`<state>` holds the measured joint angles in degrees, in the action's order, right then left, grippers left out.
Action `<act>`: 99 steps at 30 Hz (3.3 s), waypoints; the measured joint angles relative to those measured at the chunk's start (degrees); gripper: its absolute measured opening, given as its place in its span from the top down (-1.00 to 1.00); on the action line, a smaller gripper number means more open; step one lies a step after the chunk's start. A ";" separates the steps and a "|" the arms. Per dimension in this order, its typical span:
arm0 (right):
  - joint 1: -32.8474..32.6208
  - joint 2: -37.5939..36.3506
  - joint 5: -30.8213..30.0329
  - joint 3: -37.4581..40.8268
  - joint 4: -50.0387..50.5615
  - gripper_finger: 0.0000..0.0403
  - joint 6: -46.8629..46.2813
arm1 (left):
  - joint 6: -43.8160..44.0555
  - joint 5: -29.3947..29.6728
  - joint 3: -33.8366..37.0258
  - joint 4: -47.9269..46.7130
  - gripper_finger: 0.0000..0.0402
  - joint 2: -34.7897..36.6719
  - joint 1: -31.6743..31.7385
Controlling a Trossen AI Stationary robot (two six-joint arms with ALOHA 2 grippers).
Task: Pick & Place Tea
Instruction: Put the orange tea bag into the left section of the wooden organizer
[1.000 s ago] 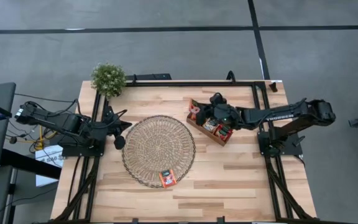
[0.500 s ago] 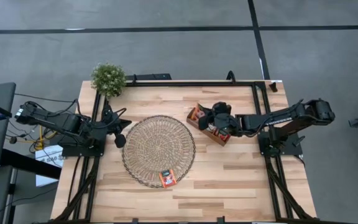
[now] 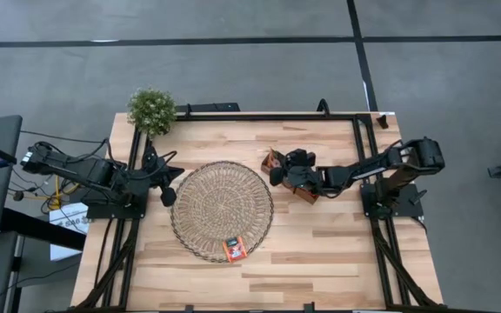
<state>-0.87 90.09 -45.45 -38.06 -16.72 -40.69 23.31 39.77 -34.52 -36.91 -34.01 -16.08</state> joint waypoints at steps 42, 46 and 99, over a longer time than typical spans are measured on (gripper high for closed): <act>0.25 -0.02 -0.48 -0.04 4.39 0.35 0.13 | -1.90 0.00 0.00 0.20 1.00 -0.01 0.00; 0.08 -2.69 -0.36 -0.13 4.37 0.26 0.16 | -1.90 -0.01 0.00 0.20 1.00 -0.01 0.00; -42.62 -46.98 -5.59 -0.35 43.18 0.46 4.75 | 17.89 -35.04 -28.13 8.37 1.00 -60.98 -0.02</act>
<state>-43.49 43.11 -51.04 -38.41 26.46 -35.93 41.20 4.73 -62.65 -28.54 -94.99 -16.10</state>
